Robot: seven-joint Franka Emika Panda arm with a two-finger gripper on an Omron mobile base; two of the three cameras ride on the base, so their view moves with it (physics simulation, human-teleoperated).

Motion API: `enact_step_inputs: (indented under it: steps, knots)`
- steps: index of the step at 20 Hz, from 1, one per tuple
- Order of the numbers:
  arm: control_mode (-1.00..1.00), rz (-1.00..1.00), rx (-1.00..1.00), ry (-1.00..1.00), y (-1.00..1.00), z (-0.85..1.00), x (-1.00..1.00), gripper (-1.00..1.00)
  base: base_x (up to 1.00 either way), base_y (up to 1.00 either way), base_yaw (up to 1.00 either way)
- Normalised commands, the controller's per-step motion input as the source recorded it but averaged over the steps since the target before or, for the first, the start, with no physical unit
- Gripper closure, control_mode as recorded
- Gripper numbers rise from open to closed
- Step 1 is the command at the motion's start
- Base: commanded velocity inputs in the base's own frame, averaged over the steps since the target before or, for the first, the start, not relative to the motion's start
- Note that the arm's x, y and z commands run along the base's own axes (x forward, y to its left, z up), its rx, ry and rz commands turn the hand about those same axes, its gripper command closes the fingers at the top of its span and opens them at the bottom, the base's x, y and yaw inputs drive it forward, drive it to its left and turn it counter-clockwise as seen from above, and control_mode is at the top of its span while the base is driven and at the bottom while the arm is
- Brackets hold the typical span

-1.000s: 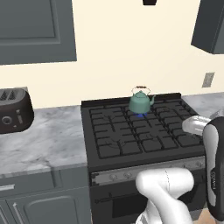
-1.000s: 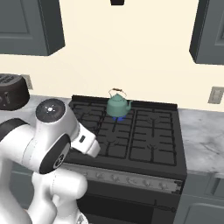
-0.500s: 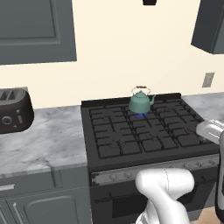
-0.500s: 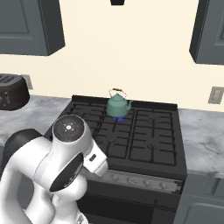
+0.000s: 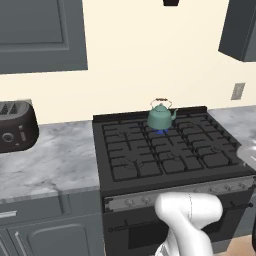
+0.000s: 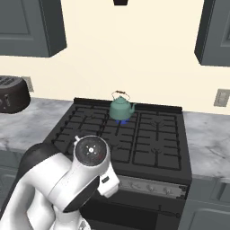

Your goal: The kettle is done boiling. Turn off the stove, then wait for 300 timesteps before moving the kettle to the dining table.

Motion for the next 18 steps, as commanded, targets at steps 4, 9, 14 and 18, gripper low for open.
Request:
enact_step_inputs:
  steps: [4, 9, 14, 18]
  knots:
    - [-1.00, -0.12, 0.10, 0.00, -0.15, -0.33, -0.09, -1.00, 0.00, 0.00, 0.00]
    - [-1.00, -0.09, 0.05, -0.01, -0.19, -0.19, -0.15, -1.00, 0.00, 0.00, 0.00]
    - [-1.00, -0.11, 0.00, -0.11, -0.18, -0.44, -0.01, -1.00, 0.00, 0.00, 0.00]
    - [-1.00, -0.09, 0.01, -0.23, -0.02, -0.33, 0.00, -1.00, 0.00, 0.00, 0.00]
